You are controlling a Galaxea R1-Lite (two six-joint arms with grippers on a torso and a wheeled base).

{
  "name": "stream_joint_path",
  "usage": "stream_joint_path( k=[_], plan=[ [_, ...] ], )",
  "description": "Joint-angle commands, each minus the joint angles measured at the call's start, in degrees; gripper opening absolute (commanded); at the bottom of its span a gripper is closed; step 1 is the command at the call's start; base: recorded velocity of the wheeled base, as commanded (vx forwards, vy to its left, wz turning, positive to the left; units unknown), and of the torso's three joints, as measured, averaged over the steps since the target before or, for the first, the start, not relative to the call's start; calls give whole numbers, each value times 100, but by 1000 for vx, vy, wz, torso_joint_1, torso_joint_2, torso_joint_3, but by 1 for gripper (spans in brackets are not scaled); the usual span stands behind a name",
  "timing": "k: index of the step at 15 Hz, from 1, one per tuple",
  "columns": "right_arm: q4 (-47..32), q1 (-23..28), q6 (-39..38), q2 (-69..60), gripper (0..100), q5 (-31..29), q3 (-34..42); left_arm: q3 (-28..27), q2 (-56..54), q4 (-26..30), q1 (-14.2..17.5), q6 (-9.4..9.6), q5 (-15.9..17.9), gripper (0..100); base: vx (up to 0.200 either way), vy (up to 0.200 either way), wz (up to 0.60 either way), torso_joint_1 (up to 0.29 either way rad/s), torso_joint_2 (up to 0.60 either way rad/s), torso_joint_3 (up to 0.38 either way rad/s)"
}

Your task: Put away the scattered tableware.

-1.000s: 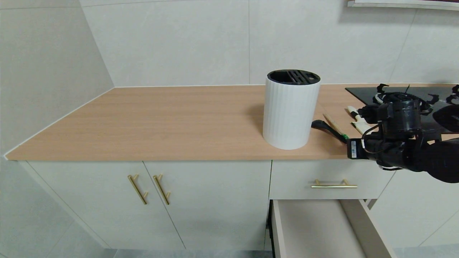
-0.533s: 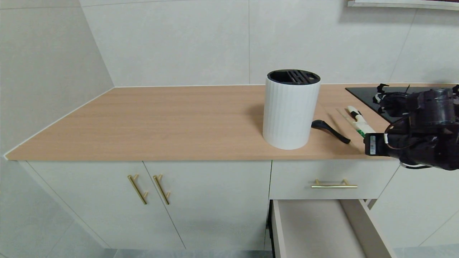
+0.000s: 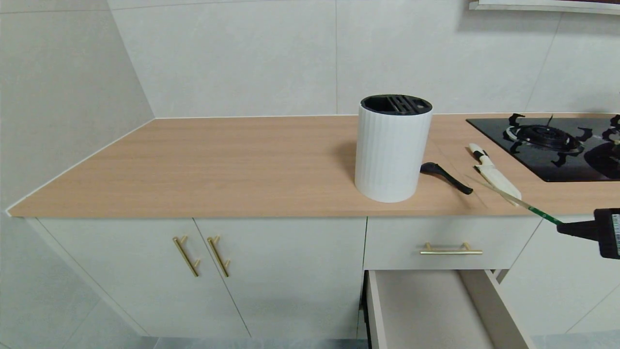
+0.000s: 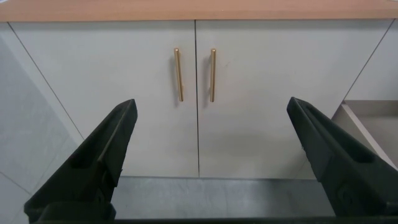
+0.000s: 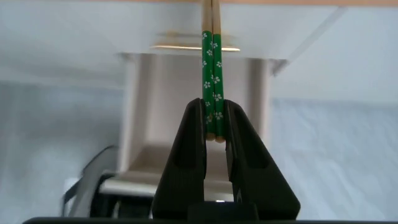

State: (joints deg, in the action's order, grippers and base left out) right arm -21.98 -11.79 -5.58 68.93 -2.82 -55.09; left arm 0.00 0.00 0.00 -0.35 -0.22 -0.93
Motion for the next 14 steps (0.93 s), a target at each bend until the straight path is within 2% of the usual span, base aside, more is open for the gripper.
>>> stream_joint_path(
  k=[1, 5, 8, 14],
  plan=[
    [-87, 1, 268, -740, 0, 220, -2, 0, 9, 0, 0, -4, -4, 100, 0, 0, 0, 0, 0, 0],
    [-316, -8, 506, -1004, 0, 273, 25, 0, 9, 0, 0, -4, -4, 100, 0, 0, 0, 0, 0, 0],
    [-342, -16, 910, -1065, 0, 695, 235, 0, 9, 0, 0, -4, -4, 100, 0, 0, 0, 0, 0, 0],
    [-351, -500, 998, -1083, 0, 739, 464, 0, 9, 0, 0, -4, -4, 100, 0, 0, 0, 0, 0, 0]
  ],
)
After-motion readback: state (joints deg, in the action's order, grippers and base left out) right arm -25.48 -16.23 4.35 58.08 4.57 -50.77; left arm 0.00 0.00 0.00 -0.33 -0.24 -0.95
